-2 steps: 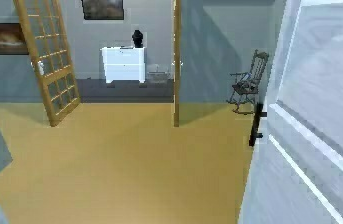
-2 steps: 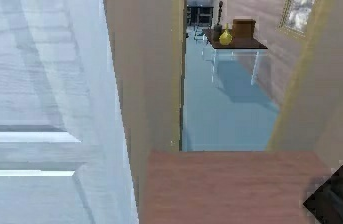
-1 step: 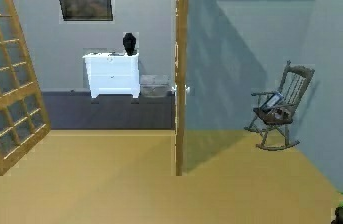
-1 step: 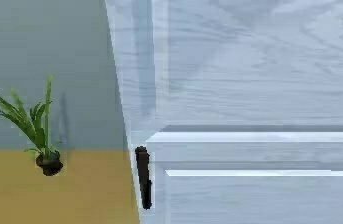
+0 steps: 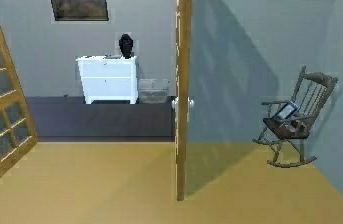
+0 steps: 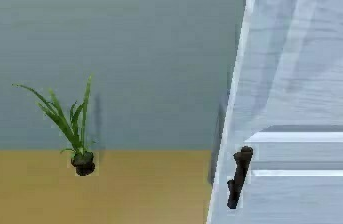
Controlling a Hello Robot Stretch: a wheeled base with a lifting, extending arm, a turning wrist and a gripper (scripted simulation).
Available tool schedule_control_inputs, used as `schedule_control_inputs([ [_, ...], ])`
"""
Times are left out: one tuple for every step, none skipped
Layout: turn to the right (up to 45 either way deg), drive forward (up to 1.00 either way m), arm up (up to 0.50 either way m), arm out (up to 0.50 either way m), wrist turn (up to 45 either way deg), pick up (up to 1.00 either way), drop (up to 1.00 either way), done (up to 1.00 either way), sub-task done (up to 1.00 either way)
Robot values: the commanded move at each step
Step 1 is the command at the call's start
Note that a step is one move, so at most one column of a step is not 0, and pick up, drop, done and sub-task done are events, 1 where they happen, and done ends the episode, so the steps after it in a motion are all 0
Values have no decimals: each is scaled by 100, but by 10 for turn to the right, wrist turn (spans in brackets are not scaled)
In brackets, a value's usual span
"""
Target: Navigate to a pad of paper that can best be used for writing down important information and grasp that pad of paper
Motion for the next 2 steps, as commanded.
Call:
schedule_control_inputs([
  [450, 0, 0, 0, 0, 0, 0, 0, 0],
  [120, 0, 0, 0, 0, 0, 0, 0, 0],
])
